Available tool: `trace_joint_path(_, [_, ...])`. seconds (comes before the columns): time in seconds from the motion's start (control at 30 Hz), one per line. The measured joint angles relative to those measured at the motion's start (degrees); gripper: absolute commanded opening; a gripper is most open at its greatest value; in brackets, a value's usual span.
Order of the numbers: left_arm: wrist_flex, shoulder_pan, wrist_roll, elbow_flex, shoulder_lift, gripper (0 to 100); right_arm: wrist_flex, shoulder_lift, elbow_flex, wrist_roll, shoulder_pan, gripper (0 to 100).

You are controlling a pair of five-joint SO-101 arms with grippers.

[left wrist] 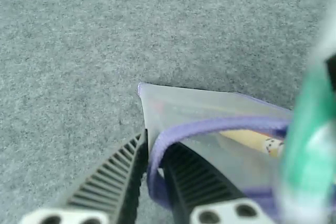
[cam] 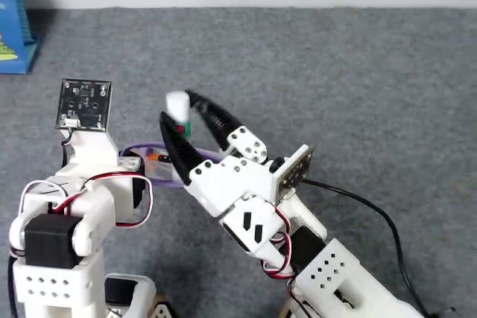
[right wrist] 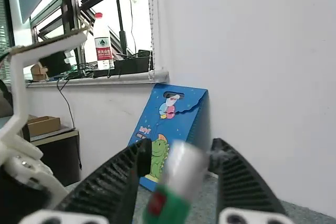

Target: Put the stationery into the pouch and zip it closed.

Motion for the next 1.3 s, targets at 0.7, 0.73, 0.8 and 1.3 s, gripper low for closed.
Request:
trace_joint_path(0.7, [0.0, 0.0, 0.0, 0.0, 0.0, 1, 12.48, -11.69, 0.0, 0.53, -1.32, 0.9])
trace_joint_path(0.73, [0.0, 0.0, 0.0, 0.0, 0.0, 1, 14.15, -13.89, 0.0, 0.53, -1.23, 0.9])
trace_joint_path(0.8, [0.0, -0.79, 0.0, 0.0, 0.0, 1, 18.29, -18.81, 0.0, 0.53, -1.23, 0.9])
trace_joint_path(1.3, [0.0, -5.54, 0.0, 0.0, 0.0, 1, 46.86, -32.79, -4.4, -2.37, 0.53, 0.9])
